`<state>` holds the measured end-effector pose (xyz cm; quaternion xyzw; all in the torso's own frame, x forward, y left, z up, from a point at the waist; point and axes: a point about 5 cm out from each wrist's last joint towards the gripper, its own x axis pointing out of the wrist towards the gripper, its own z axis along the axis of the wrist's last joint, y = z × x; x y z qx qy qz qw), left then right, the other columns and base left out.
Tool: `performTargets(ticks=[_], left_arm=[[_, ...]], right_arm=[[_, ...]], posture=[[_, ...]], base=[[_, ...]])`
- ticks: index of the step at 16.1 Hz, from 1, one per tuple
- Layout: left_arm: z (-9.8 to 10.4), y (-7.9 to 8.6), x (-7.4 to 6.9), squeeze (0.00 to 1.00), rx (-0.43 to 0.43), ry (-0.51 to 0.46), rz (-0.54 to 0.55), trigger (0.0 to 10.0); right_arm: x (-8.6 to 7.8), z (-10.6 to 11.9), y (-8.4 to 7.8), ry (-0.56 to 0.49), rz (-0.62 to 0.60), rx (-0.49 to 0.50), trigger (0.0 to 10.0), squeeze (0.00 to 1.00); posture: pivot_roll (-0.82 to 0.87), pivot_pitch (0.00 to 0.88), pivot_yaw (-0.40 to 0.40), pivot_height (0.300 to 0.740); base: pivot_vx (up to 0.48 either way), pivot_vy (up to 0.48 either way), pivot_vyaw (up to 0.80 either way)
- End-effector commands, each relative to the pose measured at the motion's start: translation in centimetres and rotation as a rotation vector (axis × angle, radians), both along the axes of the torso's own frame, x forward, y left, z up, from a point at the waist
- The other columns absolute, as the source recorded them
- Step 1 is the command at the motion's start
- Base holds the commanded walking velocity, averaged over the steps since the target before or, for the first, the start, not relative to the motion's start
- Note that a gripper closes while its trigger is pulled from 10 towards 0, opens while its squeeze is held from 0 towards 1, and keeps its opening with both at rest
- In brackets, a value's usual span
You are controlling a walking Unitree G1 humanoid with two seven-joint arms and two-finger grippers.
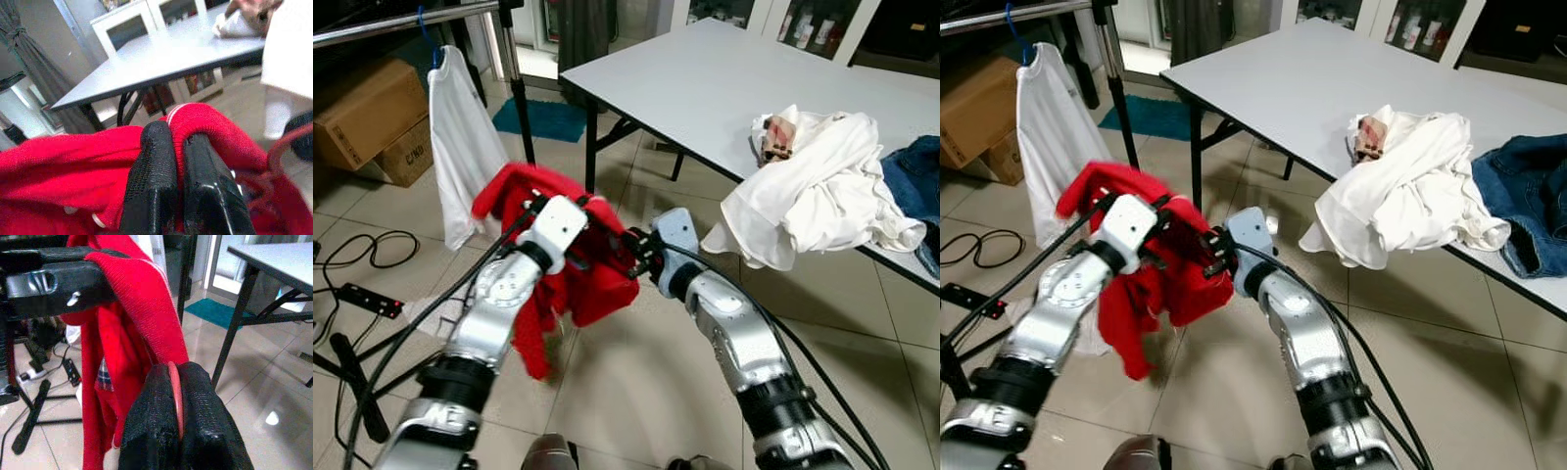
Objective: Hang hanger
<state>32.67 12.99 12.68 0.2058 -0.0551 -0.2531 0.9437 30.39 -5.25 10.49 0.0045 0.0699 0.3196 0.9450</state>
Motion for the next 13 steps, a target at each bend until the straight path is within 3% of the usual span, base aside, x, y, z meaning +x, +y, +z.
performTargets(ticks=[1,5,7,9,13], left_arm=[[-0.4,-1.3,-0.4,0.00,-0.026,0.021,-0.075,10.0],[-1.0,-1.8,-0.9,0.00,-0.024,0.035,-0.118,10.0],[-0.9,-2.1,-0.9,0.00,-0.028,0.032,-0.137,10.0],[-0.6,-2.4,-1.0,0.00,-0.023,0.028,-0.188,10.0],[-0.1,-2.4,-1.0,0.00,0.000,0.021,-0.265,10.0]], right_arm=[[0.2,2.2,0.1,-0.107,0.013,0.058,10.0,0.00],[0.5,2.8,-3.3,-0.187,-0.132,0.027,10.0,0.00],[-0.1,2.8,-4.6,-0.199,-0.164,0.030,10.0,0.00],[-1.3,2.6,-6.2,-0.224,-0.163,0.019,10.0,0.00],[-2.1,3.2,-8.2,-0.260,-0.149,0.014,10.0,0.00]], posture=[[0.03,0.020,0.024,0.740],[0.00,0.006,0.039,0.740],[-0.01,0.006,0.045,0.740],[-0.03,0.011,0.057,0.740],[-0.06,0.015,0.073,0.740]], base=[[0.000,0.000,0.00],[0.000,0.000,0.00],[0.000,0.000,0.00],[0.000,0.000,0.00],[0.000,0.000,0.00]])
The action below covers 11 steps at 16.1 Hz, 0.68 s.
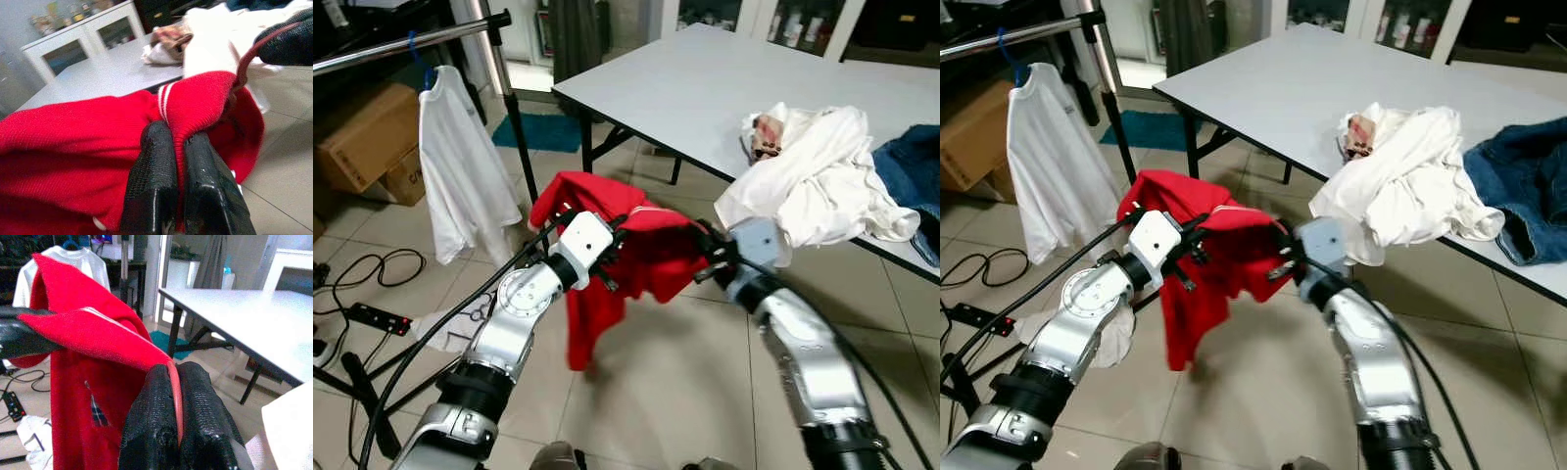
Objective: Hang hanger
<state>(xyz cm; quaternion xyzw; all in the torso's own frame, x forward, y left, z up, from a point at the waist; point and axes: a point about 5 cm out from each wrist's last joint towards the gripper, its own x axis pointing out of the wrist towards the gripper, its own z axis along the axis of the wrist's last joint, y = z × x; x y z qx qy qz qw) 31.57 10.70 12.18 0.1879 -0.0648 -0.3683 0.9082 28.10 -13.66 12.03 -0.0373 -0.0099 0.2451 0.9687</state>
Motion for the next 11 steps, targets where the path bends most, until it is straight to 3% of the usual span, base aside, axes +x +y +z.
performTargets(ticks=[1,4,7,11], left_arm=[[0.6,-0.3,0.1,0.00,0.017,-0.020,-0.049,10.0],[0.9,-0.6,0.1,0.00,0.027,-0.031,-0.097,10.0],[1.1,-0.7,0.4,0.00,0.044,-0.046,-0.107,10.0],[1.1,-1.2,1.4,0.00,0.140,-0.094,-0.045,10.0]], right_arm=[[-0.2,1.8,0.0,-0.090,0.048,0.027,10.0,0.00],[-0.3,1.5,-0.9,-0.076,0.092,-0.050,10.0,0.00],[0.4,1.8,-0.6,-0.075,0.081,-0.068,10.0,0.00],[0.6,2.4,2.5,-0.067,0.093,-0.003,10.0,0.00]], posture=[[-0.06,0.015,0.076,0.740],[-0.07,0.014,0.075,0.740],[-0.07,0.014,0.067,0.740],[-0.06,0.013,0.053,0.740]], base=[[0.000,0.000,0.00],[0.000,0.000,0.00],[0.000,0.000,0.00],[0.000,0.000,0.00]])
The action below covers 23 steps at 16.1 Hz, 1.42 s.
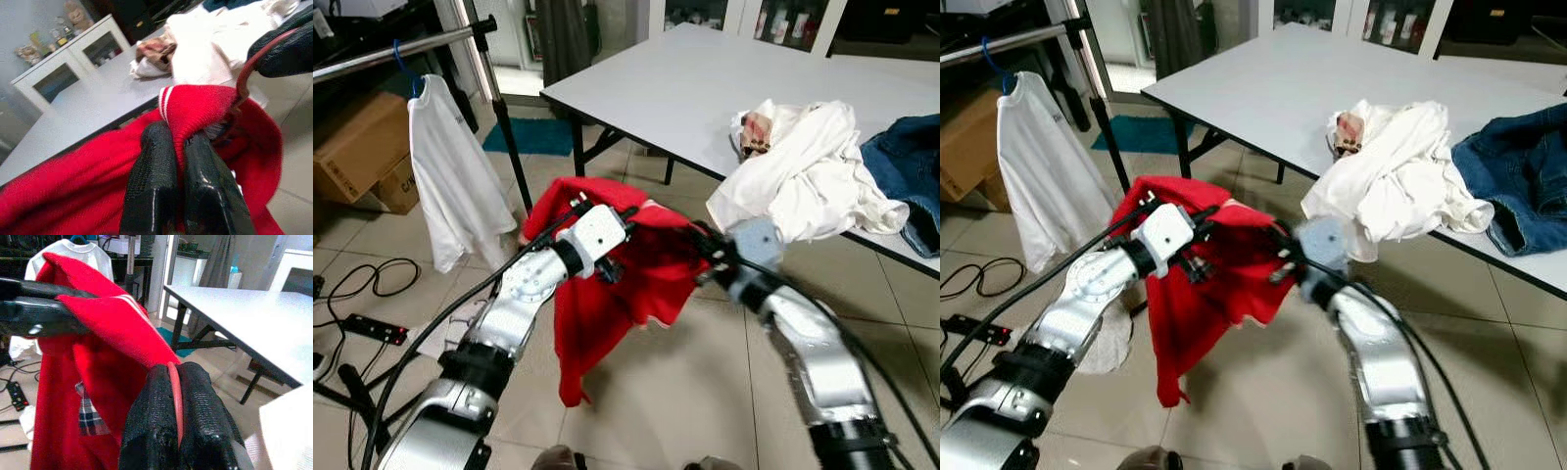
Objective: Hang hanger
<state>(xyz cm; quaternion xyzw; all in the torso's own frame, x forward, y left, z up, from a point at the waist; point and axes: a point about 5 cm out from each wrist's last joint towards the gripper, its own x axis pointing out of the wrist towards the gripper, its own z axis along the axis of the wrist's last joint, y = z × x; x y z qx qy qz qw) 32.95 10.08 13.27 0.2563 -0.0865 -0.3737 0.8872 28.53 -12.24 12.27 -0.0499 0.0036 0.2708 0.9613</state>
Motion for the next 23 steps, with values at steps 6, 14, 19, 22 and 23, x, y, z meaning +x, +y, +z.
performTargets(ticks=[6,14,19,22,23], left_arm=[[0.5,-1.5,0.6,0.00,0.024,-0.024,-0.026,10.0],[0.5,-1.8,0.5,0.15,-0.039,-0.003,-0.039,10.0],[0.7,-1.2,0.6,0.00,-0.023,-0.031,-0.018,10.0],[0.7,-0.9,0.8,0.00,0.007,-0.058,0.013,10.0],[0.7,-0.8,0.9,0.00,0.010,-0.063,0.019,10.0]], right_arm=[[1.2,3.8,3.4,-0.127,0.042,0.082,10.0,0.00],[2.1,3.8,2.6,-0.134,-0.025,0.069,10.0,0.00],[2.2,3.5,2.3,-0.129,-0.035,0.061,10.0,0.00],[2.2,3.6,2.7,-0.134,-0.030,0.073,10.0,0.00],[2.3,3.7,2.8,-0.135,-0.030,0.075,10.0,0.00]], posture=[[-0.06,0.013,0.052,0.740],[-0.05,0.016,0.047,0.740],[-0.05,0.013,0.046,0.740],[-0.04,0.011,0.044,0.740],[-0.04,0.011,0.044,0.740]], base=[[0.000,0.000,0.00],[0.000,0.000,0.00],[0.000,0.000,0.00],[0.000,0.000,0.00],[0.000,0.000,0.00]])
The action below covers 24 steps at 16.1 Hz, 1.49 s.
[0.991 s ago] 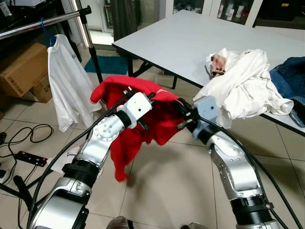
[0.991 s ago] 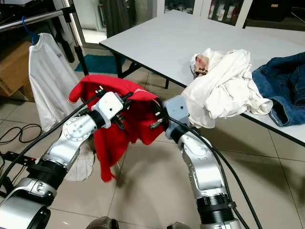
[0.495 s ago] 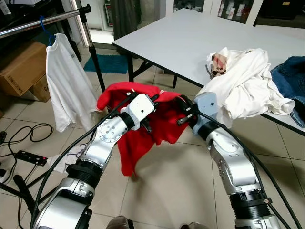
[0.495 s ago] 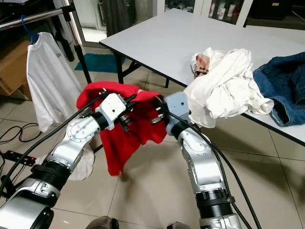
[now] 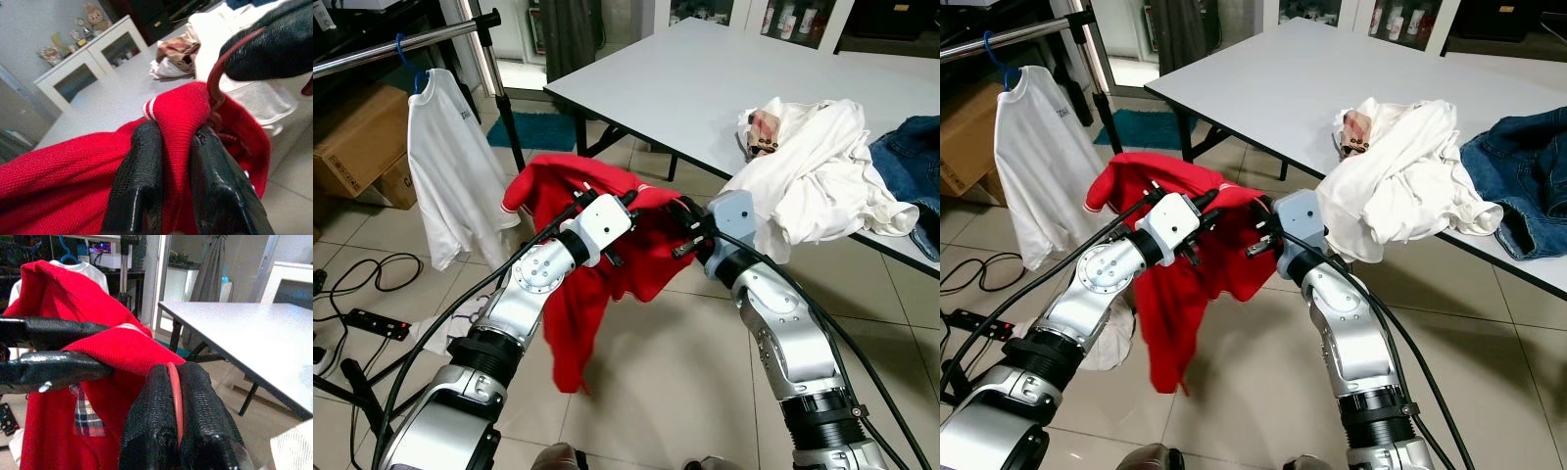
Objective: Hang hanger
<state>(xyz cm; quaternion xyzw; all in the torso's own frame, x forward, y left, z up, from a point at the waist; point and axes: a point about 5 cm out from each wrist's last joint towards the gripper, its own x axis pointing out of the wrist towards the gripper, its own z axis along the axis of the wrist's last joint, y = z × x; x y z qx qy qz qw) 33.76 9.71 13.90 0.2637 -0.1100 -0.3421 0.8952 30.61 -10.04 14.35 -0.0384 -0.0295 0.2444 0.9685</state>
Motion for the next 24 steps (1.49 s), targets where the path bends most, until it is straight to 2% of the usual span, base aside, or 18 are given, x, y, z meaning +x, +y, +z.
performTargets(ticks=[1,2,3,4,6,8,9,13,14,15,18,19,24], left_arm=[[0.5,0.0,0.4,0.00,0.028,-0.039,0.014,10.0],[1.1,0.5,0.7,0.00,0.017,-0.086,0.056,10.0],[1.4,0.7,0.7,0.00,-0.011,-0.093,0.058,10.0],[1.5,0.9,0.6,1.00,-0.040,-0.086,0.046,10.0],[1.5,0.8,0.3,1.00,-0.032,-0.082,0.005,10.0],[1.2,0.7,0.3,1.00,0.027,-0.115,0.021,10.0],[1.1,0.7,0.3,0.00,0.050,-0.126,0.027,10.0],[0.9,1.2,0.0,0.00,0.149,-0.250,0.058,10.0],[1.0,1.4,-0.1,0.45,0.130,-0.252,0.062,10.0],[1.0,1.8,-0.2,1.00,0.107,-0.240,0.057,10.0],[0.9,2.0,-0.1,1.00,0.153,-0.272,0.082,10.0],[0.8,2.0,0.0,0.00,0.176,-0.300,0.102,10.0],[1.5,2.2,-0.8,0.00,0.130,-0.343,0.083,10.0]], right_arm=[[0.3,1.7,0.6,-0.080,0.021,0.036,10.0,0.00],[0.3,1.8,0.7,-0.084,0.021,0.036,10.0,0.00],[0.4,1.8,0.7,-0.086,0.021,0.036,10.0,0.00],[0.4,1.8,0.7,-0.088,0.022,0.035,10.0,0.00],[0.4,1.8,0.7,-0.090,0.023,0.033,10.0,0.00],[0.5,1.9,0.6,-0.097,0.024,0.029,10.0,0.00],[0.5,1.9,0.6,-0.100,0.023,0.028,10.0,0.00],[1.0,2.2,0.3,-0.115,-0.037,0.024,10.0,0.00],[1.1,2.2,0.3,-0.115,-0.039,0.027,10.0,0.00],[1.1,2.4,0.5,-0.119,-0.034,0.030,10.0,0.00],[1.2,2.2,0.5,-0.121,-0.028,0.025,10.0,0.00],[1.2,2.2,0.5,-0.124,-0.032,0.013,10.0,0.00],[1.6,1.8,-0.1,-0.132,-0.072,-0.076,10.0,0.00]], posture=[[-0.04,0.008,0.044,0.740],[-0.04,0.006,0.044,0.740],[-0.04,0.004,0.043,0.740],[-0.04,0.003,0.043,0.740],[-0.04,0.001,0.042,0.740],[-0.04,0.000,0.042,0.740],[-0.04,0.000,0.042,0.740],[-0.03,0.003,0.043,0.740],[-0.03,0.003,0.043,0.740],[-0.03,0.002,0.042,0.740],[-0.02,0.002,0.038,0.740],[-0.02,0.002,0.036,0.740],[-0.02,0.004,0.035,0.740]], base=[[0.000,0.000,0.00],[0.000,0.000,0.00],[0.000,0.000,0.00],[0.000,0.000,0.00],[0.000,0.000,0.00],[0.000,0.000,0.00],[0.000,0.000,0.00],[0.000,0.000,0.00],[0.000,0.000,0.00],[0.000,0.000,0.00],[0.000,0.000,0.00],[0.000,0.000,0.00],[0.000,0.000,0.00]])
